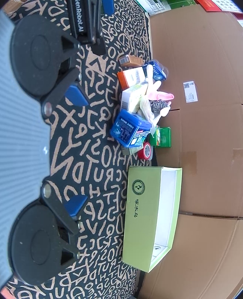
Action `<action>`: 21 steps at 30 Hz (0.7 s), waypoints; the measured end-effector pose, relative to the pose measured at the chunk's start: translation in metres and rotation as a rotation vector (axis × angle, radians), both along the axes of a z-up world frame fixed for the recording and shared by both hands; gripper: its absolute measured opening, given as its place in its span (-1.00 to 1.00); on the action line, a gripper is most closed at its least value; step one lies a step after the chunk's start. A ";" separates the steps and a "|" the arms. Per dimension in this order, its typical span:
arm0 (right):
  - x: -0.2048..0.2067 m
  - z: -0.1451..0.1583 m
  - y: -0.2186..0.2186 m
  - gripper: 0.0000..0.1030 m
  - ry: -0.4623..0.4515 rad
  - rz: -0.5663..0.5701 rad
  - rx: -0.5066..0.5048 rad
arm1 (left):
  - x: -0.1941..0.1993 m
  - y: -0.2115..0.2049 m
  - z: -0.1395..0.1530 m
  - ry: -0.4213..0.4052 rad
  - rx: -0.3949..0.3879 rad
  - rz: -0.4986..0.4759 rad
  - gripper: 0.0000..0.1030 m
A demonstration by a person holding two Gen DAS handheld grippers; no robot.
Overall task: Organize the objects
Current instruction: 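Move both tools toward the pile of items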
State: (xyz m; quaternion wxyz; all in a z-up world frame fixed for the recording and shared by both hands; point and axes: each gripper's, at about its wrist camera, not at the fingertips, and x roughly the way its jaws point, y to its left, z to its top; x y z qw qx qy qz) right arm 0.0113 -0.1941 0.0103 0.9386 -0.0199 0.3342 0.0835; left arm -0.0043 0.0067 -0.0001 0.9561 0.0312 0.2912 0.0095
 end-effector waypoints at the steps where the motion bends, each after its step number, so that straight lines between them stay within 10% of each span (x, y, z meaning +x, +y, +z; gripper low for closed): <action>1: 0.000 0.000 0.000 1.00 0.001 0.000 0.000 | 0.000 0.000 0.000 0.000 0.001 0.000 1.00; 21: 0.005 -0.002 0.004 1.00 -0.005 -0.005 -0.006 | 0.001 0.014 -0.002 0.008 0.002 0.042 1.00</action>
